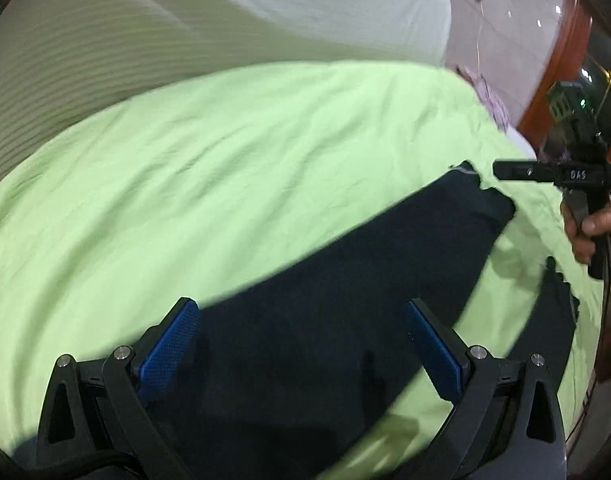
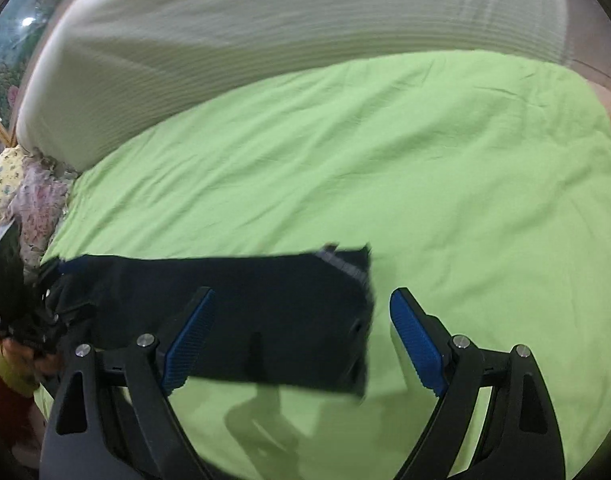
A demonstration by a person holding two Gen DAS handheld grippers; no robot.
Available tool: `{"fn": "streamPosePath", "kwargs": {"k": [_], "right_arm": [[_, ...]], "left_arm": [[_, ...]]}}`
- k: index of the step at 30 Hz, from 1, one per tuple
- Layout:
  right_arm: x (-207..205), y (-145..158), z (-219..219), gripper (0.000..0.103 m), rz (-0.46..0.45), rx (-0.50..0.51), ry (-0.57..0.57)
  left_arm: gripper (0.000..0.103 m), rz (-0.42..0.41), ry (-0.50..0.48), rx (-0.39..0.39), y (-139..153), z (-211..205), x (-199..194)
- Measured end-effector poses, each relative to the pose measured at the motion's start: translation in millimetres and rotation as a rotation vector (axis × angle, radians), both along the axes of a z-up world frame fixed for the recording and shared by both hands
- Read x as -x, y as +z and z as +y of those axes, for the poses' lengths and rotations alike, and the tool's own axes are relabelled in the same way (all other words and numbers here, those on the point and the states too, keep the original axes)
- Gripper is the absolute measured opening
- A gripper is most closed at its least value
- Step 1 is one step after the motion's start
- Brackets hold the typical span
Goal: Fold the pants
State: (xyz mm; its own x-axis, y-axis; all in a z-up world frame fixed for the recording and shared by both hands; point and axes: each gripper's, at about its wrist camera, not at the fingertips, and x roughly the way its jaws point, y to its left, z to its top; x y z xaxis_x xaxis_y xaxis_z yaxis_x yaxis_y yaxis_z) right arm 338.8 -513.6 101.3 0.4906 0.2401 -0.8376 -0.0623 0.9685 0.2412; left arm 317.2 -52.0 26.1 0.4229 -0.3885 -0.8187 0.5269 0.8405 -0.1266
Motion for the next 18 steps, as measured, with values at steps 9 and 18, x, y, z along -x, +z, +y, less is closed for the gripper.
{"fn": "streamPosePath", "kwargs": {"k": [9,18], "right_arm": [[-35,-29,10,0.074,0.147,-0.027,0.122],[-38,-18,8,0.010,0.101,-0.009,0.145]], "left_arm": [[0.094,0.339,-0.196,0.027,-48,-17,-90],[0.025,0.293,-0.361,-0.064,-40,-33,-53]]}}
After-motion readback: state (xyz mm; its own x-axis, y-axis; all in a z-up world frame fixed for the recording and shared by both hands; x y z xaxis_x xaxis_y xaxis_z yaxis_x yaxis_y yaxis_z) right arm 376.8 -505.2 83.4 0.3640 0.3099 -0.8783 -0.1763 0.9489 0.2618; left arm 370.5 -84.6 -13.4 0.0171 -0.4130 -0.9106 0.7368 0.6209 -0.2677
